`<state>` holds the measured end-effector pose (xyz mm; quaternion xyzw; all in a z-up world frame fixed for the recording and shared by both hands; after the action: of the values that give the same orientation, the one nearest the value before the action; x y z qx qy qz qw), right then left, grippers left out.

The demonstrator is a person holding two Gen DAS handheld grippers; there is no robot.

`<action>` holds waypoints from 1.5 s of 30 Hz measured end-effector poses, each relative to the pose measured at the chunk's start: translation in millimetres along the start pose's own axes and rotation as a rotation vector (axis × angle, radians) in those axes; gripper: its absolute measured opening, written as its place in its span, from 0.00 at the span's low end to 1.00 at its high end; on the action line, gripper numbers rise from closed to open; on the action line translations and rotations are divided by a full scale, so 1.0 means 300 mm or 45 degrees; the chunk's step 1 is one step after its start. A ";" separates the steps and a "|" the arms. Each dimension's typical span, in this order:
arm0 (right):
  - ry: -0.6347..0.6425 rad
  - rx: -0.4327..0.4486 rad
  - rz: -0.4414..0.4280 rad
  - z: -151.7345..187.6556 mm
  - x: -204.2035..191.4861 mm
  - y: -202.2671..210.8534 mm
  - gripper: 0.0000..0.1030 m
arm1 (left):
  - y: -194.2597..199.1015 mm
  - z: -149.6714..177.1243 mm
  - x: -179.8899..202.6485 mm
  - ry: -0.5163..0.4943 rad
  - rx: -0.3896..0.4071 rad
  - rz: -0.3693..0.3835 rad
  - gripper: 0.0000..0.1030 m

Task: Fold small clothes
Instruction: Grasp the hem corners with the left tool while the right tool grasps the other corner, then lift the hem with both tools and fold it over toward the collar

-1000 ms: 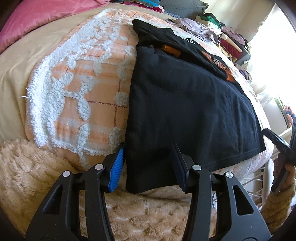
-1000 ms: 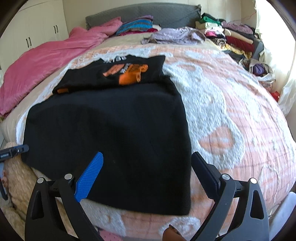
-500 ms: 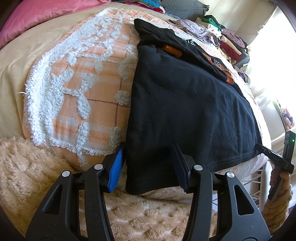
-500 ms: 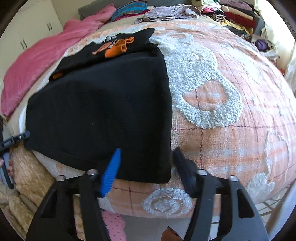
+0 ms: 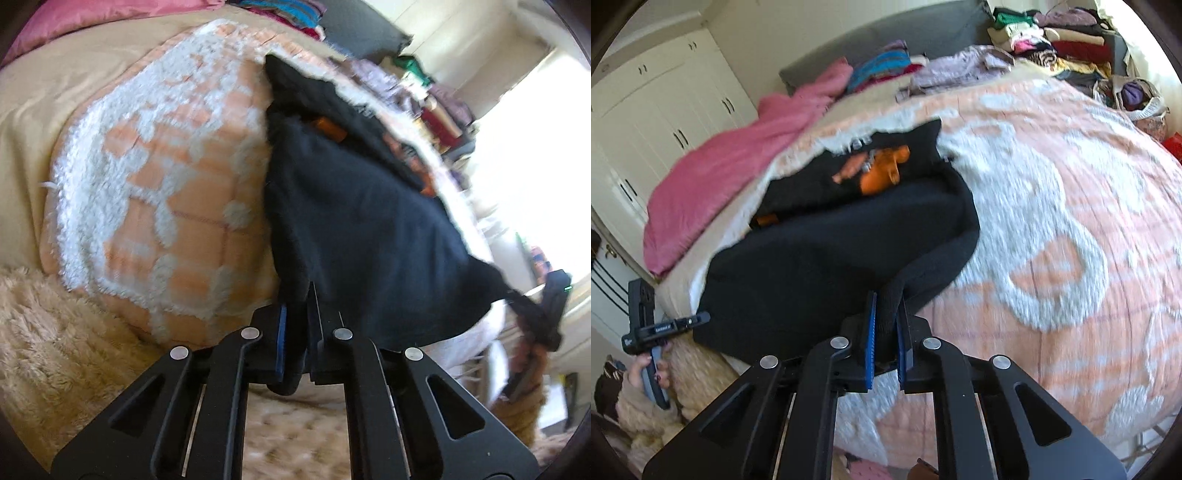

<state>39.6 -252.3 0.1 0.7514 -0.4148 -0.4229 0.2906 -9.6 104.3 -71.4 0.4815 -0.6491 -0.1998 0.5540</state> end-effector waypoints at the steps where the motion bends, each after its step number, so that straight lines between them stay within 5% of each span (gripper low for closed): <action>1: -0.003 0.021 -0.015 -0.015 -0.003 0.012 0.08 | 0.017 -0.006 0.009 -0.006 0.016 0.009 0.02; 15: -0.007 0.367 -0.111 -0.228 -0.012 0.226 0.08 | 0.215 -0.184 0.102 -0.044 0.194 0.099 0.02; 45: 0.007 0.479 -0.001 -0.586 0.042 0.198 0.08 | 0.254 -0.548 0.177 -0.082 0.346 -0.067 0.02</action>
<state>175.2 -277.0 125.1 0.7939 -0.4856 -0.3357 0.1460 113.6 139.2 67.2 0.5624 -0.6746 -0.1399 0.4573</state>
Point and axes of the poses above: each gripper's, at about its wrist camera, not at the fingertips, and y roughly against the way its jaws point, x to its right, z to its underside, the point moved 7 cm from there along -y, roughly the way its jaws point, and after that the axes turned 13 degrees about -x, right-handed, at the moved point
